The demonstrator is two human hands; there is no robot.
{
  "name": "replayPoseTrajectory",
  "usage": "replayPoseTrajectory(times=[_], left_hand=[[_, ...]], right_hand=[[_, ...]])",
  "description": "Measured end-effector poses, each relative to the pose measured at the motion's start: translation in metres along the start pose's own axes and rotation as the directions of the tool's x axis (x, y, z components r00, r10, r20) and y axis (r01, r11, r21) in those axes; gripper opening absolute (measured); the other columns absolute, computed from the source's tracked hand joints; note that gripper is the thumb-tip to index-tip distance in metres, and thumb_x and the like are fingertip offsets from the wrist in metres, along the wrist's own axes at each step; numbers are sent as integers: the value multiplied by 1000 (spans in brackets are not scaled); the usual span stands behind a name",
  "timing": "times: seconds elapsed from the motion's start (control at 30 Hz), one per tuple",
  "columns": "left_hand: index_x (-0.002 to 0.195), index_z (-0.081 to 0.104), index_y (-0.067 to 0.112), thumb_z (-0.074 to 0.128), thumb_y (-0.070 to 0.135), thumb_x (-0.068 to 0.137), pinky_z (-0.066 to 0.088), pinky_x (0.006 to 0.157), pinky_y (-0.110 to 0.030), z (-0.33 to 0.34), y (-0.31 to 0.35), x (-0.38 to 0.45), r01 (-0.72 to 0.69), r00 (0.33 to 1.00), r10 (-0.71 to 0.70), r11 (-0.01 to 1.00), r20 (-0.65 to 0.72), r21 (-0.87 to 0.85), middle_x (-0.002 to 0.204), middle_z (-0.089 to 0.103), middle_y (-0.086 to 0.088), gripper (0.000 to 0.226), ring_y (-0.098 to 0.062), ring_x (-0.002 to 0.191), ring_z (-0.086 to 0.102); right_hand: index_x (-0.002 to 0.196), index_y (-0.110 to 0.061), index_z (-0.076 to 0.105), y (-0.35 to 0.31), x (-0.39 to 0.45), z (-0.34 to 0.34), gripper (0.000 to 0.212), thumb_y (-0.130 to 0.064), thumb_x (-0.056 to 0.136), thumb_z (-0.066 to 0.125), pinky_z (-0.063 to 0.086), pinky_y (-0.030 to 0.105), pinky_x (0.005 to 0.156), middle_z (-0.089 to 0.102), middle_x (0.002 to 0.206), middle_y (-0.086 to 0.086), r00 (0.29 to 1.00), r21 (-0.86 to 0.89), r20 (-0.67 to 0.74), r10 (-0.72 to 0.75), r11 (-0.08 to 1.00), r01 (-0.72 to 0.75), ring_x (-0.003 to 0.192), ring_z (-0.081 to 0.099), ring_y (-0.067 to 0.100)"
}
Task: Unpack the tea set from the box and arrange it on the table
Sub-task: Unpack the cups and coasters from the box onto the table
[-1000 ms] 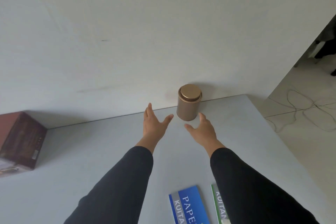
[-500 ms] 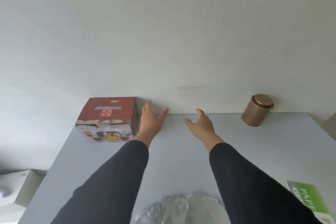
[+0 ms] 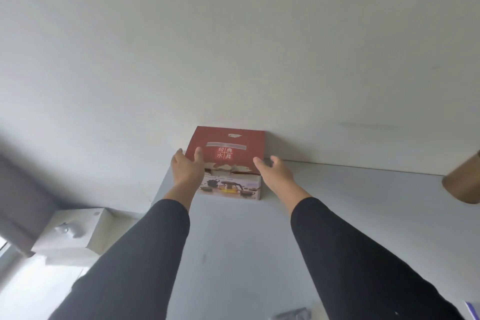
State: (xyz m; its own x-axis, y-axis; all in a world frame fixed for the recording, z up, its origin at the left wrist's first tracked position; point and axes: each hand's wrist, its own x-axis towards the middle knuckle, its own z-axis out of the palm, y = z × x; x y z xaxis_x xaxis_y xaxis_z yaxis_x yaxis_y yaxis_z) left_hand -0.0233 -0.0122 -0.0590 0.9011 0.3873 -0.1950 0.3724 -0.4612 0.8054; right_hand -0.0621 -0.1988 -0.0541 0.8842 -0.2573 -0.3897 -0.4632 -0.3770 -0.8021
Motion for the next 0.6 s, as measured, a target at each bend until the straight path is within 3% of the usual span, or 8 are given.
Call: replayPoseTrajectory(times=[0.1,0.13,0.2,0.33,0.43,0.6], left_hand=[[148,26,11,36,49,97,36,108,-45,1,-10,18,42,994,-45,999,103,33,147,40,-9,65,-30,132,41],[146,30,12,35,50,97,39,105,-45,1,-12,21,40,992,-45,998,119,44,142,46,-8,62,-31,128,46],[137,41,12,36,47,97,45,98,-43,2,-17,23,21,993,-24,1000,116,20,130,55,-7,53,-29,117,53],[123,48,11,40,41,95,48,86,-38,-2,-19,18,86,989,-70,988,131,-125,116,59,-7,41,-25,96,56],[126,45,10,41,41,94,48,92,-42,-12,-25,9,104,984,-82,985,156,-139,121,56,-8,44,-26,100,56],[136,40,8,40,39,95,44,99,-45,-34,-41,-13,109,976,-79,984,204,-139,131,51,-9,52,-29,113,52]], right_hand=[[139,-16,40,1,8,21,60,-53,91,46,47,33,89,53,130,-2,999,39,-20,33,999,-32,112,53,21],[134,-18,44,1,9,27,53,-50,92,47,47,29,80,55,119,-5,999,62,-28,35,998,-33,100,54,18],[130,-22,47,2,7,37,44,-47,92,48,41,27,78,57,112,-6,997,124,-60,47,991,-39,87,52,13],[131,-28,44,-1,-4,50,46,-47,90,51,39,30,85,57,118,-7,990,227,-111,89,972,-62,91,53,14],[135,-25,40,-4,-22,56,49,-47,92,50,34,29,84,51,109,-6,987,256,-107,121,962,-90,83,47,11],[143,-20,32,3,-61,68,60,-48,93,49,35,35,99,45,138,0,978,266,-130,164,956,-125,114,47,19]])
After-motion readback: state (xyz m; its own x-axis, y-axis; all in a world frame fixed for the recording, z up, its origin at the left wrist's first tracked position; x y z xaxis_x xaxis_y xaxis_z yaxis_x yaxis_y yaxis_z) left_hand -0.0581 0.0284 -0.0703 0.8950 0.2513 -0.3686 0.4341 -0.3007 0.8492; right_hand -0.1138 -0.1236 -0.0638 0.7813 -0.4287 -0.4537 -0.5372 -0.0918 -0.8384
